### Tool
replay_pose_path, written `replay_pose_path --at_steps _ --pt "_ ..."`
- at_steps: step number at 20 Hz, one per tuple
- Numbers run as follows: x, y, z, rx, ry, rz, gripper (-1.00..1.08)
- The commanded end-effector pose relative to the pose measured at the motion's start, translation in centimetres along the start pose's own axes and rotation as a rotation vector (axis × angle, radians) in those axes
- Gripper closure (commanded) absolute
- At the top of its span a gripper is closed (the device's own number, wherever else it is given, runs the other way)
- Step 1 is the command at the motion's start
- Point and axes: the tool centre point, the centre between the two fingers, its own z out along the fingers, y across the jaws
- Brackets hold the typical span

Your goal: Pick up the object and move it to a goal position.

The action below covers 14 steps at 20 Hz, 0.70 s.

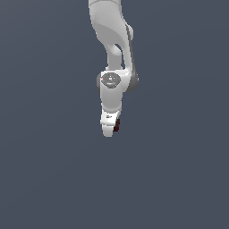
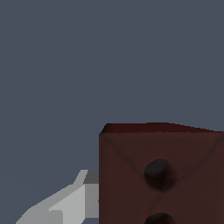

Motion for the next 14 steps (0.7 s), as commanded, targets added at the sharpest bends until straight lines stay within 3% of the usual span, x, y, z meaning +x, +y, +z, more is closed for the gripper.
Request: replay_pose_path --at_steps 1,14 --pt "1.1 0.4 -2.1 -0.002 0.000 -0.001 1.08" --pt "8.0 2.8 -14.8 -0.001 0.002 -0.002 1.08"
